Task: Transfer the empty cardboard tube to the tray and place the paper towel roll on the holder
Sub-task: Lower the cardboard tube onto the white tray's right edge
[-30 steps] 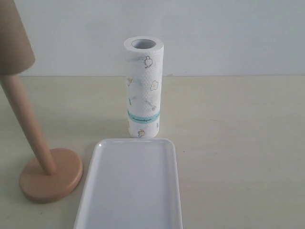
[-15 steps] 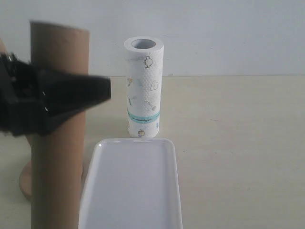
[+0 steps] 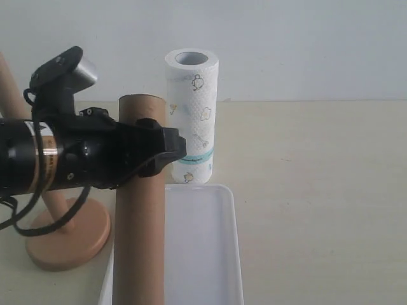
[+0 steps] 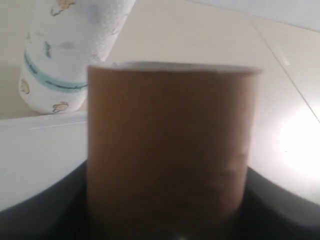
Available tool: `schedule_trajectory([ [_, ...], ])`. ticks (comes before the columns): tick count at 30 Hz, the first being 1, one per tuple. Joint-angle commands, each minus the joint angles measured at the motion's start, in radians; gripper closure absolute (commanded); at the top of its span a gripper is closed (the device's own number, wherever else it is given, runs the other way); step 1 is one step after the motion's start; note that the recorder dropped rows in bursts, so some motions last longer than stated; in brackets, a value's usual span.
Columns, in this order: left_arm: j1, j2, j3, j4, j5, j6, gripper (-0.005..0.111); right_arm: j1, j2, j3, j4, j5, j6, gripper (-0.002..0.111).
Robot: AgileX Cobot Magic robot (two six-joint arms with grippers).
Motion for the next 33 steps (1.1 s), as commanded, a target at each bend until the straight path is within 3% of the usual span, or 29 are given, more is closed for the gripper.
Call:
schedule_trajectory([
  [1,-0.009,0.072,-0.039,-0.050,0.082,-0.013,0.103,-0.003,-0.004,-0.001,0.000,-0.004,-0.005,0.109],
  [14,-0.009,0.262,-0.140,-0.139,0.076,-0.013,0.103,-0.003,-0.004,-0.001,0.000,-0.004,-0.005,0.109],
  [33,-0.009,0.418,-0.192,-0.207,0.110,-0.008,0.103,-0.003,-0.004,-0.001,0.000,-0.004,-0.005,0.109],
])
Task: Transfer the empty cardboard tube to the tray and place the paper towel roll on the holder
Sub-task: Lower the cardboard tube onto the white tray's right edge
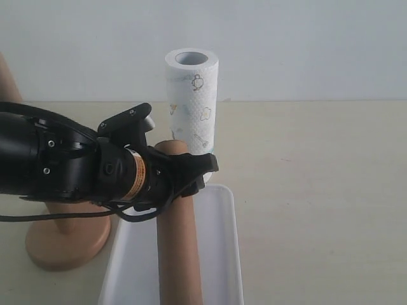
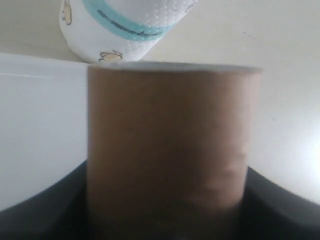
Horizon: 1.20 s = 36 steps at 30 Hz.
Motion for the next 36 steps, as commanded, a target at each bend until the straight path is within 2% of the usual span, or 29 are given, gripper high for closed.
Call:
schedule_trajectory([
  [1,-0.009,0.009,-0.022,-0.010,0.029,-0.001,0.103,-0.003,-0.004,-0.001,0.000,-0.004,-0.005,0.109],
  [15,0.011,0.009,-0.023,0.016,0.014,-0.001,0.101,-0.003,-0.004,-0.001,0.000,-0.004,-0.005,0.109],
  [18,0.013,0.009,-0.023,0.036,-0.008,-0.001,0.088,-0.003,-0.004,-0.001,0.000,-0.004,-0.005,0.109],
  [24,0.013,0.009,-0.023,0.036,-0.001,-0.001,0.037,-0.003,-0.004,-0.001,0.000,-0.004,-0.005,0.109],
  [27,0.013,0.009,-0.023,0.036,-0.001,-0.001,0.032,-0.003,-0.004,-0.001,0.000,-0.004,-0.005,0.109],
  [33,0.013,0.009,-0.023,0.036,-0.001,-0.001,0.032,-0.003,-0.004,-0.001,0.000,-0.004,-0.005,0.109],
  [36,0.013,0.007,-0.023,0.036,-0.003,-0.001,0.036,-0.003,-0.004,-0.001,0.000,-0.004,-0.005,0.109],
])
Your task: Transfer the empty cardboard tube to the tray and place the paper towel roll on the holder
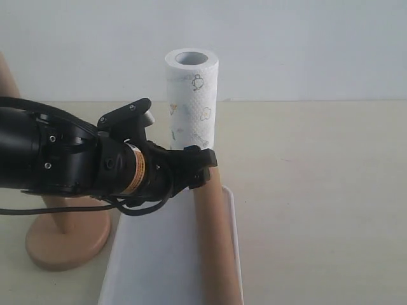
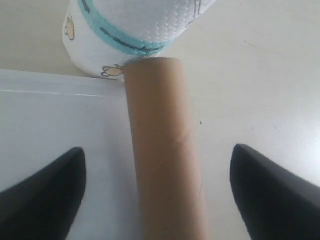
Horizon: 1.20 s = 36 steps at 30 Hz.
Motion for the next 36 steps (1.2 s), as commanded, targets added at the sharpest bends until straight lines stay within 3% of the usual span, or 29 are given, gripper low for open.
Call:
schedule_trajectory([
  [1,0.002,-0.001,-0.007,0.010,-0.010,-0.001,0.037,-0.003,-0.004,-0.001,0.000,-0.004,-0.005,0.109],
  [4,0.002,-0.015,-0.007,0.010,-0.040,-0.001,0.046,-0.003,-0.004,-0.001,0.000,-0.004,-0.005,0.109],
  [6,0.002,-0.047,-0.011,0.010,-0.076,-0.001,0.063,-0.003,-0.004,-0.001,0.000,-0.004,-0.005,0.109],
  [9,0.002,-0.097,-0.038,0.058,-0.167,0.008,0.102,-0.003,-0.004,-0.001,0.000,-0.002,-0.005,0.109],
  [15,-0.007,-0.208,-0.068,0.193,-0.250,0.013,0.103,-0.003,-0.004,-0.001,0.000,-0.004,-0.005,0.109],
  [22,-0.188,-0.536,-0.068,0.407,-0.009,0.015,0.103,-0.003,-0.004,-0.001,0.000,-0.004,-0.005,0.109],
  [26,-0.226,-0.763,-0.066,0.424,0.127,0.118,0.103,-0.003,-0.004,-0.001,0.000,-0.004,-0.005,0.109],
  [28,-0.226,-0.871,-0.066,0.362,0.200,0.237,0.103,-0.003,-0.004,-0.001,0.000,-0.004,-0.005,0.109],
  [30,-0.226,-0.968,-0.060,0.170,0.384,0.498,0.103,-0.003,-0.004,-0.001,0.000,-0.004,-0.005,0.109],
  [31,-0.226,-1.029,-0.060,-0.012,0.540,0.701,0.103,-0.003,-0.004,-0.001,0.000,-0.004,-0.005,0.109],
  [33,-0.226,-1.116,-0.060,-0.161,0.711,0.880,0.103,-0.003,-0.004,-0.001,0.000,-0.004,-0.005,0.109],
  [36,-0.226,-1.251,-0.060,-0.201,0.779,0.945,0.103,-0.003,-0.004,-0.001,0.000,-0.004,-0.005,0.109],
])
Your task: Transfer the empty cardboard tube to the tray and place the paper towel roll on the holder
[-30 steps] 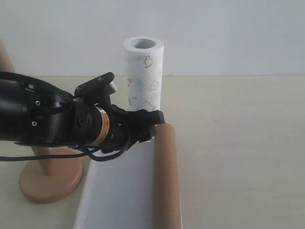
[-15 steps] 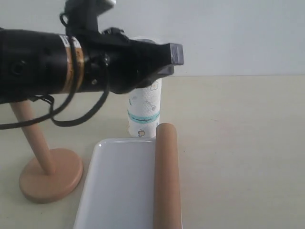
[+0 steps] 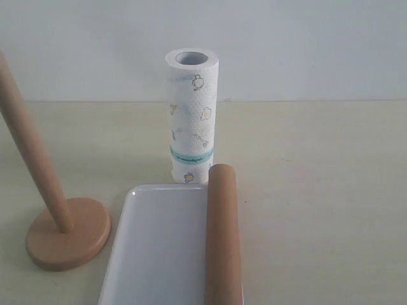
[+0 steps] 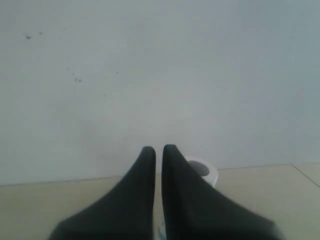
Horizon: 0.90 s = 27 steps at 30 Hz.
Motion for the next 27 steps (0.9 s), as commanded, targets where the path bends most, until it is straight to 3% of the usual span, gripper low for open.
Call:
schedule_trajectory([
  [1,-0.006,-0.158,0.003,-0.072,0.120,0.105,0.103,-0.003,-0.004,-0.001,0.000,-0.004,-0.005,0.109],
  [6,0.002,-0.301,0.031,-0.120,0.275,0.195,0.103,-0.003,-0.004,-0.001,0.000,-0.004,-0.005,0.109],
  [9,0.041,-0.385,0.084,-0.194,0.282,0.247,0.103,-0.003,-0.004,-0.001,0.000,-0.004,-0.005,0.109],
  [18,0.283,-0.503,0.212,-0.313,0.220,0.336,0.103,-0.003,-0.004,-0.001,0.000,-0.004,-0.005,0.109],
  [23,0.384,-0.548,0.214,-0.533,0.089,0.507,0.103,-0.003,-0.004,-0.001,0.000,-0.004,-0.005,0.109],
  [27,0.531,-0.588,0.218,-0.599,0.092,0.544,0.103,-0.003,-0.004,-0.001,0.000,-0.004,-0.005,0.109],
])
